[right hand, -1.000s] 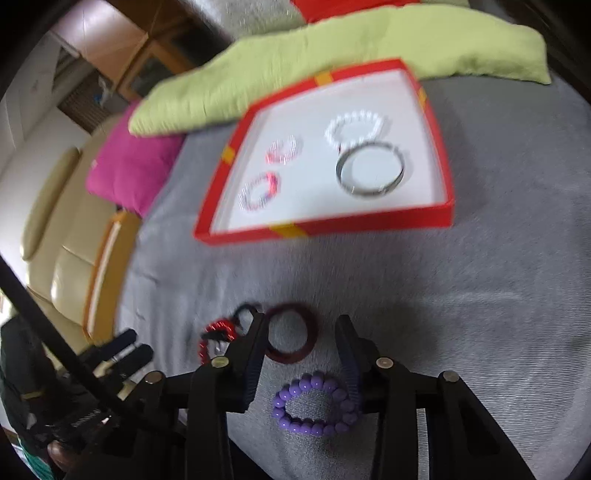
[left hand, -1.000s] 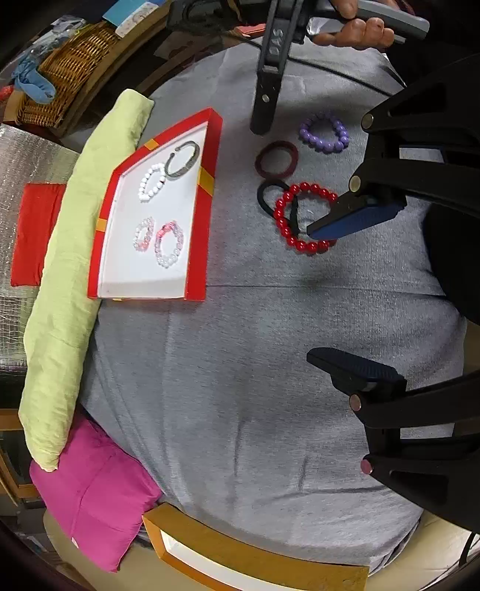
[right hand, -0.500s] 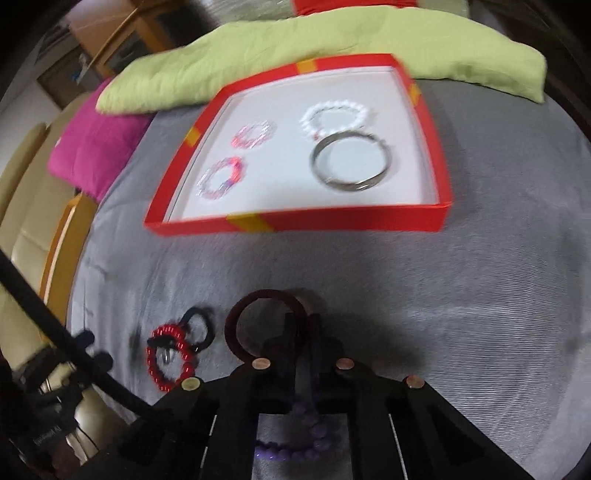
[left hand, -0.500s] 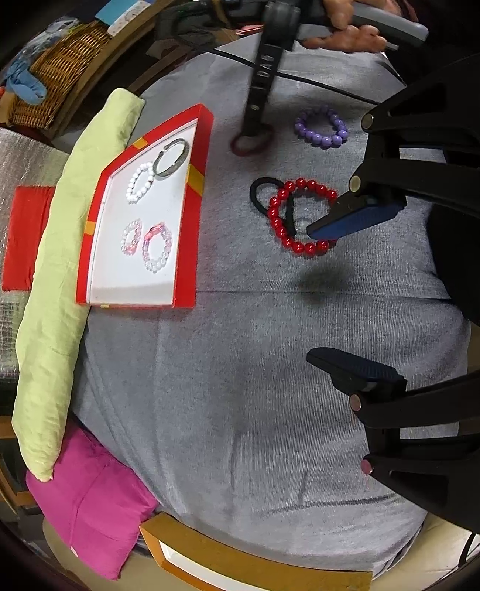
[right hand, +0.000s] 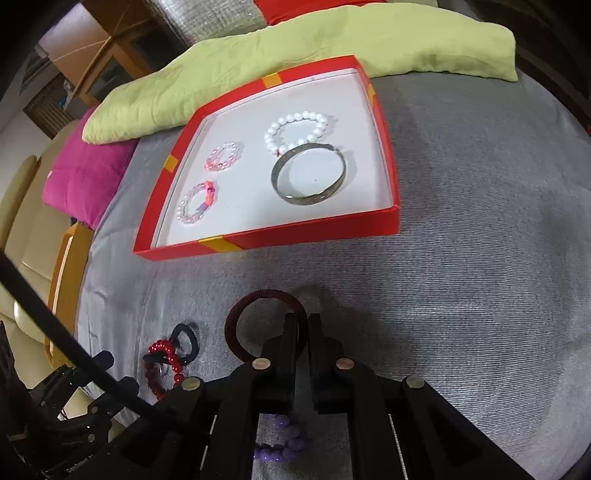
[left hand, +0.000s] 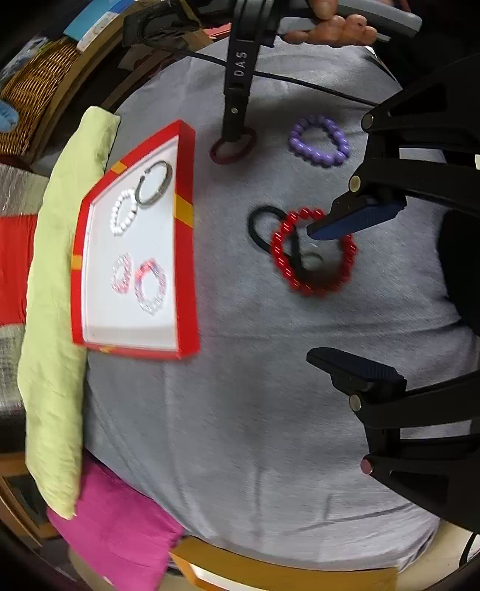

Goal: Organize jewelry
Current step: 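Grasp the red beaded bracelet with the left tool while the right tool holds the maroon bangle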

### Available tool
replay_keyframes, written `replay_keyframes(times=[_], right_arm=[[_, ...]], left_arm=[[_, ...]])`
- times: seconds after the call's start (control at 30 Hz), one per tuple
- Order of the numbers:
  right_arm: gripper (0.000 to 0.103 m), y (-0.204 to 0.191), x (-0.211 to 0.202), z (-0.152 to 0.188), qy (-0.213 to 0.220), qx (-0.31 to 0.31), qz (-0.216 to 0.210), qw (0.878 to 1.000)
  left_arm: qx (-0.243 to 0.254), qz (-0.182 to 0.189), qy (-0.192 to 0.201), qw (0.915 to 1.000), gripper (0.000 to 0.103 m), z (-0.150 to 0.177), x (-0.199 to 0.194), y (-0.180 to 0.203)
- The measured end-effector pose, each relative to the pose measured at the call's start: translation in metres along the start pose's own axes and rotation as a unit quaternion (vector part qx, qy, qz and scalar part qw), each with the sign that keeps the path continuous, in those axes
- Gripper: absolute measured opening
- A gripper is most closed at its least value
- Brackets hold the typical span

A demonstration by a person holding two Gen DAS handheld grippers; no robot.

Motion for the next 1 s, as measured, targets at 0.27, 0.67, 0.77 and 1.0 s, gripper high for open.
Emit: replay_keyframes(times=[0.27, 0.67, 0.77, 1.0], right_arm=[[0.006, 0.003, -0.003, -0.002, 0.002, 0.006, -0.010, 1.000], [0.006, 0.008, -0.005, -0.004, 0.002, 0.015, -0.011, 1.000], [0.006, 0.009, -0.005, -0.004, 0.001, 0.016, -0.009, 1.000], [0.006, 0.005, -0.002, -0.003, -0.003, 0.010, -0.009, 1.000]], left_arm=[[0.010, 0.010, -0.011, 0.9998, 0.062, 0.006, 0.007, 0.010], [0.000, 0.030, -0.024, 0.9992, 0.062, 0.025, 0.021, 0.014], [-0.006, 0.036, -0.019, 0.9992, 0.059, 0.023, 0.022, 0.011], [-0.006, 0.045, -0.011, 0.9989, 0.030, 0.027, 0.015, 0.004]])
Point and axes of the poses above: each gripper's, at about its wrist camera, not at the fingertips, and x roughly the way its jaws point, y to its right, z to its underside, the point moved 6 cm from there along x, roughly the way its jaws point, and after that the axes turned 7 degrees about z, right-handed, at the moved point
